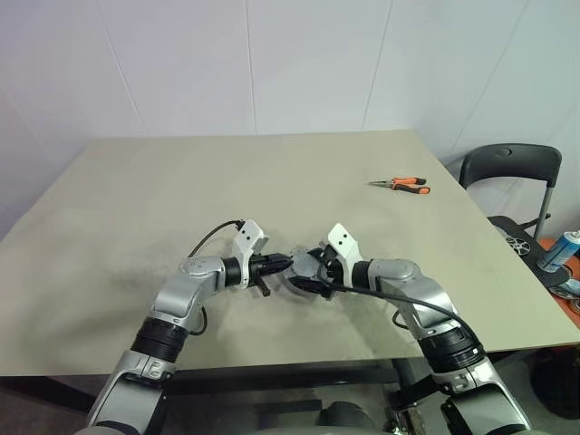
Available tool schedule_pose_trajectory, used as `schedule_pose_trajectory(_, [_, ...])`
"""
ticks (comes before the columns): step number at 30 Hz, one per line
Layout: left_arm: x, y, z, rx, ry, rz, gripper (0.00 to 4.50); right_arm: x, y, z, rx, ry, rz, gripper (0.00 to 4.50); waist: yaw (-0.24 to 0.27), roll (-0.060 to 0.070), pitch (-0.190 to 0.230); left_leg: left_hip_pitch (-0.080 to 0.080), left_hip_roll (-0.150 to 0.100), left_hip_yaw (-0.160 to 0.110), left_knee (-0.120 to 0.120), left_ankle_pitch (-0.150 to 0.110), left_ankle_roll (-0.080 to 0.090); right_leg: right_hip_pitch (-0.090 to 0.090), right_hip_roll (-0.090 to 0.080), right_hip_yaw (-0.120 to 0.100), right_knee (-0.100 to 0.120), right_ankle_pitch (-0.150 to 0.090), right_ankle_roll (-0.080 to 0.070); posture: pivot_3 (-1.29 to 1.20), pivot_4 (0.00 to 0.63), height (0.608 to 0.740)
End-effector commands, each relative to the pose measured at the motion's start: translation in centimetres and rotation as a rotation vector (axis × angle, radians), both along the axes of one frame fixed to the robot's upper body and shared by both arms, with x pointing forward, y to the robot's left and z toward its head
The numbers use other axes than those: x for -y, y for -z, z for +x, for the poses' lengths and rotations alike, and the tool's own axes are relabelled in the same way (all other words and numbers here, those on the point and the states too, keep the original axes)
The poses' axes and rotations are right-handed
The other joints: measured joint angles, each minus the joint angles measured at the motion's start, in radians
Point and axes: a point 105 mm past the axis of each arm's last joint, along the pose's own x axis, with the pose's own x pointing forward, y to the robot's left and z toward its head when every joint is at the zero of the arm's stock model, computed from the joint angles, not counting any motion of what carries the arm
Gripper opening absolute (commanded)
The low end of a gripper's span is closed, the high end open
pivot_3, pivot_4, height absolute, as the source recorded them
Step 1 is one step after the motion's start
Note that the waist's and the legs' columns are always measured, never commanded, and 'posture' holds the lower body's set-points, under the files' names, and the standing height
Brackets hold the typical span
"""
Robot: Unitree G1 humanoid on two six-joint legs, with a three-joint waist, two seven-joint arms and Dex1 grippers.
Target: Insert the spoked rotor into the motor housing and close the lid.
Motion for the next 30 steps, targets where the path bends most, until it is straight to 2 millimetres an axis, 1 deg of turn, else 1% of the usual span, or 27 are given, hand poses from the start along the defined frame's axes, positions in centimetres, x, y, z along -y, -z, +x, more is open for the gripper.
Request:
schedule_pose_trajectory(1, [0.0,1.5,-0.5,-0.044,0.013,0.05,0.47,-0.5,2.5,-1.8,-0.15,-0.027,0.006,4.46,0.0,0.0,0.0,-0.001,0.0,0.0,0.0,0.0,0.0,-0.001,0.0,0.0,-0.001,0.0,0.0,0.0,0.0,0.74])
schedule_pose_trajectory(6, [0.1,1.4,-0.4,-0.044,0.018,0.047,0.47,0.3,1.1,-0.1,-0.096,0.07,0.06,4.46,0.0,0.0,0.0,-0.001,0.0,0.0,-0.004,0.0,0.0,-0.001,0.0,0.0,-0.004,0.0,0.0,0.0,0.0,0.74])
schedule_pose_trajectory(8, [0.1,1.4,-0.4,-0.043,0.022,0.048,0.47,0.8,-0.1,1.0,-0.047,0.123,0.091,4.46,0.0,0.0,0.0,-0.001,0.0,0.0,-0.004,0.0,0.0,0.0,0.0,0.0,-0.004,0.0,0.0,0.0,0.0,0.74])
schedule_pose_trajectory(10, [0.1,1.4,-0.3,-0.042,0.023,0.05,0.47,1.2,-1.1,1.6,-0.004,0.154,0.106,4.46,0.001,0.001,0.001,-0.001,0.0,0.0,-0.004,0.0,0.0,0.0,-0.002,-0.002,-0.004,0.0,0.0,0.0,0.0,0.74])
schedule_pose_trajectory(14, [0.1,1.3,-0.1,-0.039,0.023,0.051,0.47,1.5,-2.4,1.9,0.055,0.162,0.109,4.46,0.001,0.001,0.002,-0.004,-0.001,0.0,-0.004,0.0,0.0,-0.001,-0.006,-0.007,-0.005,0.0,0.0,0.0,0.0,0.74])
schedule_pose_trajectory(19, [0.0,1.3,0.1,-0.039,0.023,0.052,0.47,2.1,-2.9,2.6,0.096,0.21,0.098,4.46,0.001,0.002,0.003,-0.005,-0.001,0.0,-0.004,0.0,0.001,-0.001,-0.006,-0.007,-0.005,0.0,0.0,0.0,0.0,0.74])
schedule_pose_trajectory(20, [0.0,1.3,0.0,-0.039,0.023,0.053,0.47,2.3,-3.0,2.8,0.098,0.223,0.104,4.46,0.001,0.002,0.003,-0.005,-0.001,0.0,-0.004,0.0,0.001,-0.001,-0.006,-0.007,-0.005,0.0,0.0,0.0,0.0,0.74])
schedule_pose_trajectory(22, [-0.1,1.3,0.0,-0.04,0.023,0.054,0.47,2.8,-4.0,3.0,0.073,0.247,0.165,4.46,0.001,0.002,0.003,-0.005,-0.001,0.0,-0.004,0.0,0.001,-0.001,-0.006,-0.007,-0.005,0.0,0.0,0.0,0.0,0.74])
schedule_pose_trajectory(24, [-0.1,1.3,-0.1,-0.042,0.024,0.054,0.47,3.4,-5.5,2.8,0.019,0.242,0.257,4.46,0.001,0.002,0.004,-0.005,-0.001,0.0,-0.004,0.0,0.001,-0.001,-0.006,-0.007,-0.005,0.0,0.001,0.0,0.0,0.74])
schedule_pose_trajectory(25, [-0.1,1.3,-0.1,-0.043,0.024,0.053,0.47,3.5,-6.0,2.4,-0.01,0.223,0.288,4.46,0.001,0.002,0.004,-0.005,-0.001,0.0,-0.004,0.0,0.001,0.0,-0.006,-0.007,-0.005,0.001,0.001,0.0,0.0,0.74])
schedule_pose_trajectory(26, [-0.1,1.3,-0.2,-0.044,0.025,0.053,0.47,3.7,-6.4,1.6,-0.059,0.183,0.322,4.46,0.002,0.002,0.004,-0.005,-0.001,0.0,-0.004,0.0,0.001,0.0,-0.006,-0.007,-0.005,0.001,0.001,0.0,0.0,0.74])
schedule_pose_trajectory(28, [-0.2,1.3,-0.3,-0.046,0.027,0.054,0.47,4.5,-6.7,0.3,-0.16,0.138,0.366,4.46,0.002,0.002,0.004,-0.005,-0.001,0.0,-0.005,0.0,0.001,0.0,-0.006,-0.008,-0.006,0.001,0.001,0.0,0.0,0.74])
schedule_pose_trajectory(30, [-0.3,1.4,-0.3,-0.047,0.026,0.056,0.47,5.7,-6.1,-0.2,-0.227,0.164,0.366,4.46,0.002,0.002,0.004,-0.005,-0.001,0.0,-0.006,0.001,0.002,0.0,-0.006,-0.008,-0.007,0.001,0.001,0.0,0.0,0.74])
